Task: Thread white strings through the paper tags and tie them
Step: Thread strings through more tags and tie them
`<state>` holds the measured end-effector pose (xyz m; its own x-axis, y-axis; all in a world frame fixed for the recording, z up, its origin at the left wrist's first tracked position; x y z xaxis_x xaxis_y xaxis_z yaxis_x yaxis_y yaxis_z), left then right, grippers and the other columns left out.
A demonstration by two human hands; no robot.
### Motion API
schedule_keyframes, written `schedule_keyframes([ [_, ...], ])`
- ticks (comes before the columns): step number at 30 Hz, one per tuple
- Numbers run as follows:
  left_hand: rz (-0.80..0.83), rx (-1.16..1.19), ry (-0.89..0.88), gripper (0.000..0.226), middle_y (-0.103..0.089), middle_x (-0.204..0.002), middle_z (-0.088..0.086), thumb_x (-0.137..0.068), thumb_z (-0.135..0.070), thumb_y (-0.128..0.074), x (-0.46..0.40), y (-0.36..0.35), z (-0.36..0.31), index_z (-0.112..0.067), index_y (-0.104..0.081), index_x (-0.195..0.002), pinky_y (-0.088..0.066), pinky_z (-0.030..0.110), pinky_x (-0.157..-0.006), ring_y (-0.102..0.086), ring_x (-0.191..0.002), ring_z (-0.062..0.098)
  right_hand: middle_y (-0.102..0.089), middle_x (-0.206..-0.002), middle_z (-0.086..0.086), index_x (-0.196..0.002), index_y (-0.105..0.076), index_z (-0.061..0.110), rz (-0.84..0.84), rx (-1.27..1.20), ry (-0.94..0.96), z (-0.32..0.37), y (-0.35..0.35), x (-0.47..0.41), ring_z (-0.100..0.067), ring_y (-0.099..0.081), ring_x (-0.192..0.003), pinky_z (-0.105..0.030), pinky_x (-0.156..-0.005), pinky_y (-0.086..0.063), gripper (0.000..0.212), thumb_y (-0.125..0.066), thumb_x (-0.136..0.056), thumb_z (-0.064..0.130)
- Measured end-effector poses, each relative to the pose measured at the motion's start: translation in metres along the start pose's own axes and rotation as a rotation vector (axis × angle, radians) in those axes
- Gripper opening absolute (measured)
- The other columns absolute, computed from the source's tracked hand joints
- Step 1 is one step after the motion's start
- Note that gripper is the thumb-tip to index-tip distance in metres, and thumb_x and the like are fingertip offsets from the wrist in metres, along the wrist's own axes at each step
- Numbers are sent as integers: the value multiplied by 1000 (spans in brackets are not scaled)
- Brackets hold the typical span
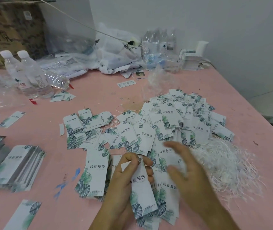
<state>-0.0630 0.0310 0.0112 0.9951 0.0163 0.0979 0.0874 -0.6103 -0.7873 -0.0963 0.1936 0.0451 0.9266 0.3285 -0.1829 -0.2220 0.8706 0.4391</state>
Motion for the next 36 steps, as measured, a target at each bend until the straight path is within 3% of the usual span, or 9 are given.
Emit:
schedule_keyframes([
  [2, 28, 19, 5, 32, -65, -91, 18, -76, -24, -85, 2, 0, -1, -13, -56, -83, -55, 35, -58, -61, -65, 26, -53, -124, 37, -122, -49, 59, 180, -73, -39, -2, -25, 1, 10, -57, -110, -16, -92, -49, 50, -56, -96, 17],
  [4, 59, 71, -13, 32, -65, -89, 17, -76, -22, -84, 3, 0, -5, -13, -55, -83, -55, 34, -58, -61, -67, 25, -62, -110, 28, -113, -59, 52, 159, -2, -9, -8, -32, 0, 6, -62, -101, -10, -80, -48, 43, -57, -95, 14],
  [8, 59, 96, -62, 29, -67, -85, 14, -72, -23, -87, 2, -2, -9, -15, -61, -81, -56, 32, -58, -63, -66, 21, -63, -103, 25, -103, -65, 44, -77, 24, -20, -18, -16, -3, 3, -62, -95, -13, -76, -49, 17, -59, -93, 31],
  [11, -7, 129, -45, 25, -69, -86, 13, -74, -24, -85, -1, -2, -8, -17, -62, -79, -57, 32, -55, -63, -62, 21, -67, -95, 22, -101, -68, 45, -315, -119, -68, -24, 9, -5, 4, -64, -86, -14, -66, -53, 22, -53, -86, 47],
  [15, -67, 140, -22, 11, -70, -90, 12, -83, -23, -72, -2, 2, -6, -20, -63, -80, -57, 31, -56, -63, -61, 20, -70, -82, 16, -98, -72, 39, -334, -171, -146, -39, 23, -10, 2, -61, -73, -14, -65, -48, 18, -60, -93, 27],
  [21, -161, 51, -14, 18, -69, -88, 15, -93, -18, -60, -5, 1, 0, -18, -62, -75, -56, 31, -54, -62, -60, 20, -61, -64, 5, -93, -74, 32, -455, -275, -263, -48, 54, -10, -9, -47, -51, -23, -47, -43, 27, -59, -94, 10],
  [25, -164, -34, -6, 14, -69, -93, 19, -85, -19, -72, -4, 2, 1, -16, -62, -74, -56, 32, -54, -62, -62, 21, -67, -88, 20, -96, -68, 41, -412, -61, -201, -37, 36, -3, -1, -60, -67, -20, -61, -46, 27, -61, -93, 16],
  [31, -116, -297, 67, 23, -68, -93, 21, -77, -30, -79, 2, 0, 7, -14, -64, -82, -53, 35, -61, -62, -65, 25, -64, -114, 22, -111, -62, 44, -82, -110, -91, -7, -13, 5, 1, -57, -106, -18, -74, -50, 28, -66, -84, 37],
  [36, -118, -430, 11, 28, -70, -92, 13, -75, -35, -78, 4, -3, 7, -14, -60, -83, -49, 40, -82, -66, -89, 25, -71, -105, 13, -106, -66, 40, -55, -195, -31, 1, -34, 9, -6, -64, -104, -7, -82, -45, 32, -71, -84, 18],
])
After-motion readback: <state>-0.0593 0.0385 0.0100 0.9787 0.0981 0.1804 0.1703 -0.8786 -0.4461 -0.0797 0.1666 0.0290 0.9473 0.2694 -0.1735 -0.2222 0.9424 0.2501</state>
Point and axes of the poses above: each hand's wrist, its own x-axis away from the middle knuckle, its own y-axis out of the back of the hand, z = x × y, the point moved 2 cm from there along -x, towards the middle knuckle
